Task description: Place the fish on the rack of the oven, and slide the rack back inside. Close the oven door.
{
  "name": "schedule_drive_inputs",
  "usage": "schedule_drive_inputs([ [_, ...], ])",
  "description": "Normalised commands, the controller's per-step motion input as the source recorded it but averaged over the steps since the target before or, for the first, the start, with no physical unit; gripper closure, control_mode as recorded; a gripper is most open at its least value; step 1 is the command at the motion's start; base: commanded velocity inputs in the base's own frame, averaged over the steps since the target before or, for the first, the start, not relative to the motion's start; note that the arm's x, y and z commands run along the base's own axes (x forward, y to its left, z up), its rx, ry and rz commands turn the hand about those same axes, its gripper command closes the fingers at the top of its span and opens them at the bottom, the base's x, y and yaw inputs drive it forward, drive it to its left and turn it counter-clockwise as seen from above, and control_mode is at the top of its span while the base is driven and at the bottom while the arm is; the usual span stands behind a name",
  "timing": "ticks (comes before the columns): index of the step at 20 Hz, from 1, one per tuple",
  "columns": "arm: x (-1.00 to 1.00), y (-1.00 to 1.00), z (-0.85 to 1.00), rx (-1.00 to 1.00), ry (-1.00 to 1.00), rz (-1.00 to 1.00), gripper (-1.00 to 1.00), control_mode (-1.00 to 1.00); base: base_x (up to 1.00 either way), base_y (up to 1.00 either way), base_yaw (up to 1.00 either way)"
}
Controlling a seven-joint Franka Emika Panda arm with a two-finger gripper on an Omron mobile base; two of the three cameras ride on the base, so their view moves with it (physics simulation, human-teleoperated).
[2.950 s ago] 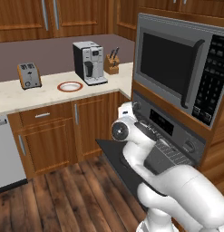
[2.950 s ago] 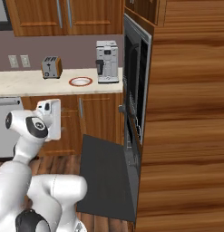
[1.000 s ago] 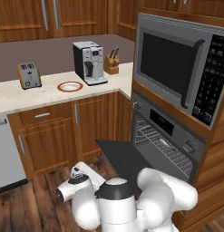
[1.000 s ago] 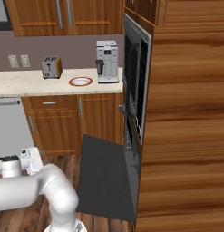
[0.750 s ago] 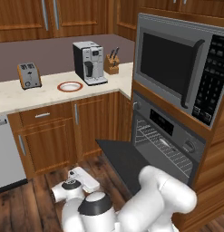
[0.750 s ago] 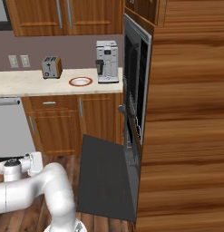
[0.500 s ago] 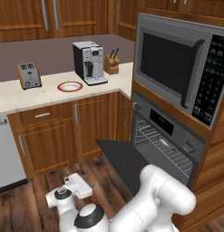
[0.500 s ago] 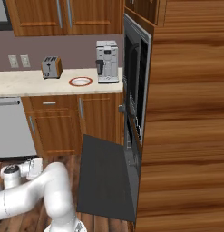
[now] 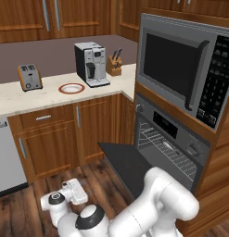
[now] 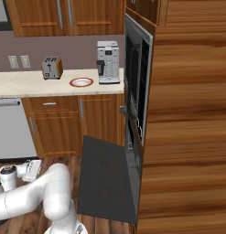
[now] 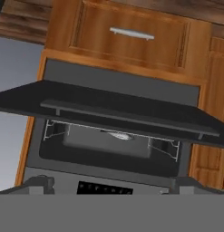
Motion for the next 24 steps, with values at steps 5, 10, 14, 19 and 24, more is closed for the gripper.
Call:
schedule_drive_inputs([
  [5, -0.04, -0.28, -0.32, 0.00, -0.19, 0.00, -1.00, -1.00, 0.00, 0.00, 0.00],
  [10, -0.12, -0.58, -0.30, 0.00, -0.13, 0.00, -1.00, -1.00, 0.00, 0.00, 0.00],
  [14, 0.00, -0.75, -0.42, 0.00, -0.04, 0.00, -1.00, -1.00, 0.00, 0.00, 0.00],
  [19, 0.38, -0.49, -0.52, 0.00, -0.03, -0.04, -1.00, -1.00, 0.00, 0.00, 0.00],
  [24, 0.73, -0.09, -0.63, 0.00, -0.01, -0.07, -1.00, -1.00, 0.00, 0.00, 0.00],
])
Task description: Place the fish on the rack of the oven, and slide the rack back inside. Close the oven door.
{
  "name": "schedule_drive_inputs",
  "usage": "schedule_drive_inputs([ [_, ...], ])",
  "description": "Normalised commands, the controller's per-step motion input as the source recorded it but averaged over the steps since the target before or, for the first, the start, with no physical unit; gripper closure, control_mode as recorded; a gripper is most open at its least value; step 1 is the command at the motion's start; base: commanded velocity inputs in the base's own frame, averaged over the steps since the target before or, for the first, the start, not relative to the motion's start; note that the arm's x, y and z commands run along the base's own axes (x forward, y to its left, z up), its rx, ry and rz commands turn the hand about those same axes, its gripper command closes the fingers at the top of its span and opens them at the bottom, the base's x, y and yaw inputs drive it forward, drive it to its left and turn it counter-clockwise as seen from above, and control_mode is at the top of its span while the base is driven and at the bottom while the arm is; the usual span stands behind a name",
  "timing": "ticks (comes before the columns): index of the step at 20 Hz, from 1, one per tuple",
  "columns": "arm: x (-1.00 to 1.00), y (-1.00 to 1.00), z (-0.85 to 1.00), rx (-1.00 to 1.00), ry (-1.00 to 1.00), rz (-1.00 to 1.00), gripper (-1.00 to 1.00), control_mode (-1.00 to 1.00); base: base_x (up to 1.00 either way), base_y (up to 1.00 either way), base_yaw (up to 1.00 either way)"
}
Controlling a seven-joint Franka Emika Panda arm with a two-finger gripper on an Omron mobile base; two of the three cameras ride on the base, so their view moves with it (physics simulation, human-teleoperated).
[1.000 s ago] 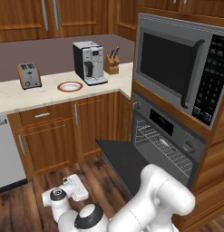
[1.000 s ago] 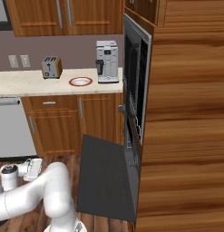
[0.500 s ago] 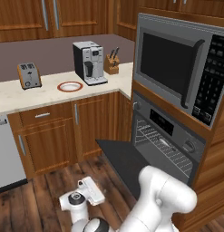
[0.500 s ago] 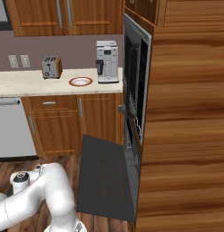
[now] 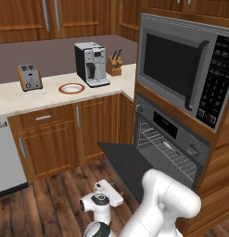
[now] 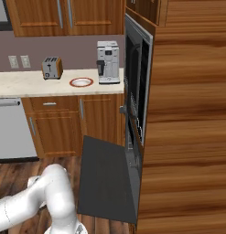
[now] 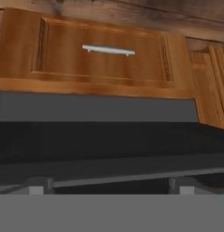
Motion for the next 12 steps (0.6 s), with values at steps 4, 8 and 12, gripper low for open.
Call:
schedule_drive_inputs([
  [4, 0.79, 0.00, -0.94, 0.00, 0.00, -0.05, -1.00, -1.00, 0.00, 0.00, 0.00],
  [8, 0.79, 0.10, -1.00, -0.06, 0.00, -0.04, -1.00, -1.00, 0.00, 0.00, 0.00],
  [12, 0.62, 0.00, -1.00, -0.12, -0.05, -0.05, -1.00, -1.00, 0.00, 0.00, 0.00],
])
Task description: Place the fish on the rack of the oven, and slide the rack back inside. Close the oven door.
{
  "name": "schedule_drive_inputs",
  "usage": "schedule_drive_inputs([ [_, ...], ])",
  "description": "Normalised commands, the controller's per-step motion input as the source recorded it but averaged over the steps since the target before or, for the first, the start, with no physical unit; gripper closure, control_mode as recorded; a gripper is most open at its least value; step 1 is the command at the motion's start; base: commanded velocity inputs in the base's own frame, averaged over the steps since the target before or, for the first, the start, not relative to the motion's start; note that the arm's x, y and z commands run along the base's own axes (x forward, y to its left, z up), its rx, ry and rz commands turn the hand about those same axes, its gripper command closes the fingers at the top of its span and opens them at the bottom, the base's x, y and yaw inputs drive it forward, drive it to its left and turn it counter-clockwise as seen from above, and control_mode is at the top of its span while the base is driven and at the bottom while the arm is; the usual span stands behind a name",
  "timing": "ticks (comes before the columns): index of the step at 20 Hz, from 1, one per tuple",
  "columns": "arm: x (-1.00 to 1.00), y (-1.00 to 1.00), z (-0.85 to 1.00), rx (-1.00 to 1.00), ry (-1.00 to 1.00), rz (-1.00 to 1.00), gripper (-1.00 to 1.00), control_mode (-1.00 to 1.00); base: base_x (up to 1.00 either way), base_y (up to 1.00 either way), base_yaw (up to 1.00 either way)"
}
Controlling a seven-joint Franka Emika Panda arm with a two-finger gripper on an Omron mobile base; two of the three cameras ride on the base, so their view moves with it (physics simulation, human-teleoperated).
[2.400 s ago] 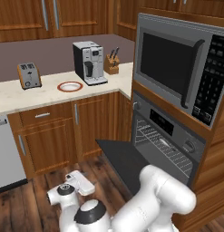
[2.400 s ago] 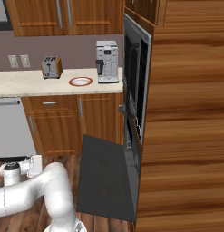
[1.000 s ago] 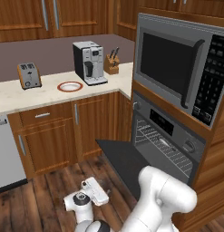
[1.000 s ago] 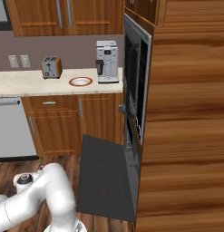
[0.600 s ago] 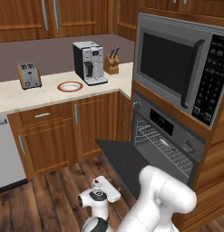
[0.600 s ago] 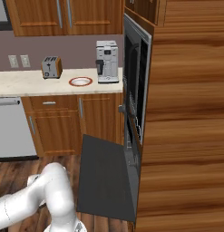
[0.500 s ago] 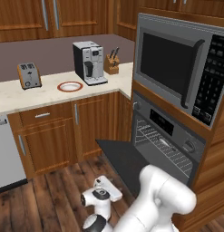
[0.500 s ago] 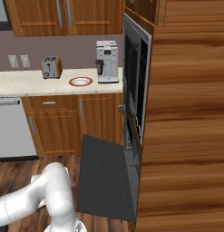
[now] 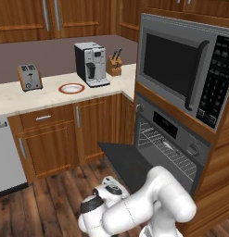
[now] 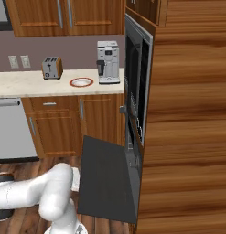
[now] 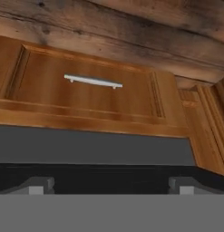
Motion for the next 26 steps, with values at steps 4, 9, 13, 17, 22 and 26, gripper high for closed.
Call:
schedule_drive_inputs([
  [4, 0.42, -0.19, -1.00, -0.20, -0.11, -0.16, -1.00, -1.00, 0.00, 0.00, 0.00],
  [9, -0.03, -0.75, -0.71, -0.20, -0.30, -0.27, -1.00, -1.00, 0.00, 0.00, 0.00],
  [13, -0.17, -1.00, 0.11, -0.13, -0.28, -0.27, -1.00, -1.00, 0.00, 0.00, 0.00],
  [17, 0.00, -1.00, 0.64, -0.17, -0.22, -0.20, -1.00, -1.00, 0.00, 0.00, 0.00],
  [22, 0.00, -1.00, 0.90, -0.18, -0.22, -0.15, -1.00, -1.00, 0.00, 0.00, 0.00],
  [26, 0.00, -1.00, 0.77, -0.16, -0.25, -0.08, -1.00, -1.00, 0.00, 0.00, 0.00],
])
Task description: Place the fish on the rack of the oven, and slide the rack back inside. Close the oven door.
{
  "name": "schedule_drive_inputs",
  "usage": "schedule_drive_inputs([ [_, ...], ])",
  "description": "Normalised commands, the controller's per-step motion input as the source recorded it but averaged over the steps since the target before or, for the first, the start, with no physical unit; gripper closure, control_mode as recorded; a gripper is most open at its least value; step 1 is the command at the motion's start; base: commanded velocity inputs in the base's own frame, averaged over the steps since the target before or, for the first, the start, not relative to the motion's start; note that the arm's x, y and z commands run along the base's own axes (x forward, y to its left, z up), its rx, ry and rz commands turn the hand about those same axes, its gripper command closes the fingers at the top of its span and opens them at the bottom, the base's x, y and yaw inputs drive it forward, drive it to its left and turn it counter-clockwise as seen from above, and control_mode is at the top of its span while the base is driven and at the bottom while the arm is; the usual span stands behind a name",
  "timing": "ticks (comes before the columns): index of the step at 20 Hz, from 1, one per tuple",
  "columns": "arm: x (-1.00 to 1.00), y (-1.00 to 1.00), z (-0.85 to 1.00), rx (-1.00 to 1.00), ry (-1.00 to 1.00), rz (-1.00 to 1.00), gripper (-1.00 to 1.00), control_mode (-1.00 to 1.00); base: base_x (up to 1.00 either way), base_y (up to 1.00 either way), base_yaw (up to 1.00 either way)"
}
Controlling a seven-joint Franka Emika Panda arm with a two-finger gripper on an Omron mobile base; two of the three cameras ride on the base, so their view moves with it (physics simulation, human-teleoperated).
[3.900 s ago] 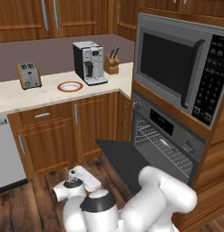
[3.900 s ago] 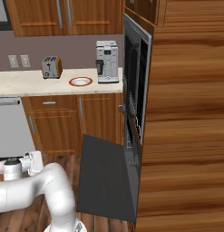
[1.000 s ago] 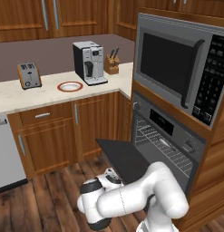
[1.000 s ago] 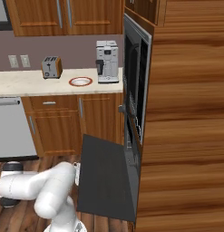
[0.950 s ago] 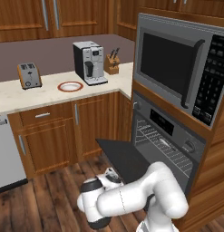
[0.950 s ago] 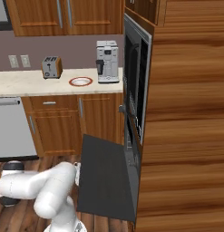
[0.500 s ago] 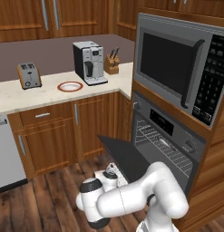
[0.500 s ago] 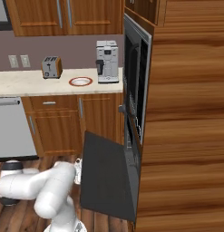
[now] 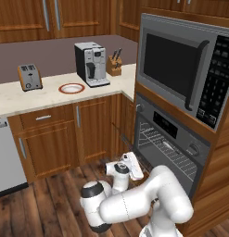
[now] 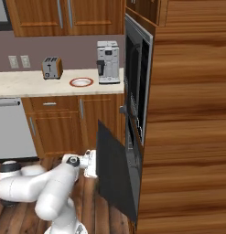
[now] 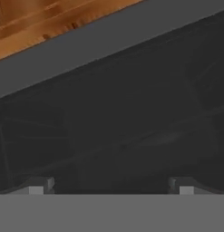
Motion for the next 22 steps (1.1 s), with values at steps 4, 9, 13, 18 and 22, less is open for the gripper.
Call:
schedule_drive_inputs([
  [4, 0.00, -1.00, 0.34, -0.04, -0.22, -0.02, -1.00, -1.00, 0.00, 0.00, 0.00],
  [9, 0.00, -1.00, 0.14, 0.00, -0.16, 0.00, -1.00, -1.00, 0.00, 0.00, 0.00],
  [13, 0.06, -1.00, 0.07, 0.00, -0.07, 0.00, -1.00, -1.00, 0.00, 0.00, 0.00],
  [18, 0.32, -1.00, 0.00, 0.01, 0.00, 0.00, -1.00, -1.00, 0.00, 0.00, 0.00],
  [22, 0.54, -1.00, 0.00, 0.05, 0.00, 0.00, -1.00, -1.00, 0.00, 0.00, 0.00],
])
